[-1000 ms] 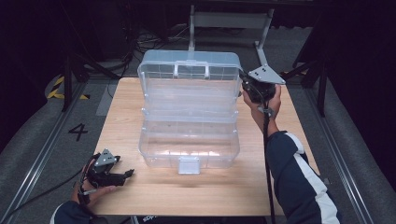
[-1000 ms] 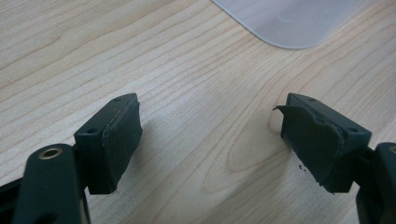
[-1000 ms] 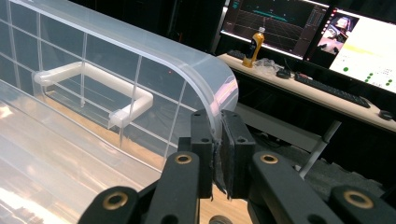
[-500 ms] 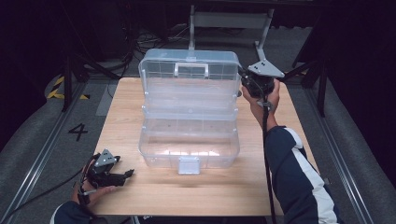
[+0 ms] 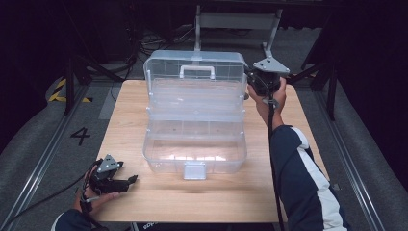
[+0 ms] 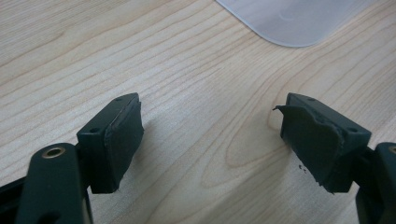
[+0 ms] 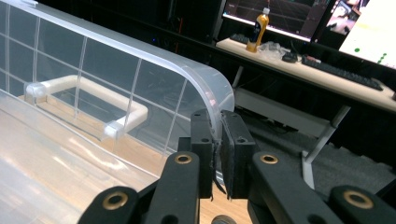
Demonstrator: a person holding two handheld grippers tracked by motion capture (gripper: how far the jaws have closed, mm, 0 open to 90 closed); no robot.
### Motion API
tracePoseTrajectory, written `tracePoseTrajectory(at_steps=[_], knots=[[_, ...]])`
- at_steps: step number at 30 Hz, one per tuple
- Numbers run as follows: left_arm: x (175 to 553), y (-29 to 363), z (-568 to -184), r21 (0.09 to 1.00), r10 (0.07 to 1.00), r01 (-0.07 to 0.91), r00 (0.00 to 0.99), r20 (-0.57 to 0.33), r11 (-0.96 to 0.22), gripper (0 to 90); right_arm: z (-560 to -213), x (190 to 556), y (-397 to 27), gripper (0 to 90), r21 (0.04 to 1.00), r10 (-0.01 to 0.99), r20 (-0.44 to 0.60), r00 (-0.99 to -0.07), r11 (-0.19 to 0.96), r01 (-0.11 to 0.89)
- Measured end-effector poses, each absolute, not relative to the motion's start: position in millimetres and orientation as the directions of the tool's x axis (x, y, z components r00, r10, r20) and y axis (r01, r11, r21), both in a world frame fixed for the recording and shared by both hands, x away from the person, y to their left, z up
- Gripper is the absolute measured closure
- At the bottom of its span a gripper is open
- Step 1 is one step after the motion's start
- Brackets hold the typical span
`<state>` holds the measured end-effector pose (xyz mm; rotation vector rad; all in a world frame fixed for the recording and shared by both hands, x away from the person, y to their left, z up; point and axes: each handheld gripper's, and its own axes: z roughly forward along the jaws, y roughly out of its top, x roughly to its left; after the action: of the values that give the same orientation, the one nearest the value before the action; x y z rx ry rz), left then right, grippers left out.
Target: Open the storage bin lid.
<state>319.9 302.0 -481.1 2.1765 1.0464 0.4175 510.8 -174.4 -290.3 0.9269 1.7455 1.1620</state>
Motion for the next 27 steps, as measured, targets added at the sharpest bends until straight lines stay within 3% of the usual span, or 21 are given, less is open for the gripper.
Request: tracePoseTrajectory(at_steps=[27], knots=[[320.7,301.2,-481.1,0.695,0.781,0.564,0.624,-0.004,-0.447,21.4,-302.8,552.2,-175.3,84.5,0.941,0.893,-0.21,-0.397,0.295,0.166]])
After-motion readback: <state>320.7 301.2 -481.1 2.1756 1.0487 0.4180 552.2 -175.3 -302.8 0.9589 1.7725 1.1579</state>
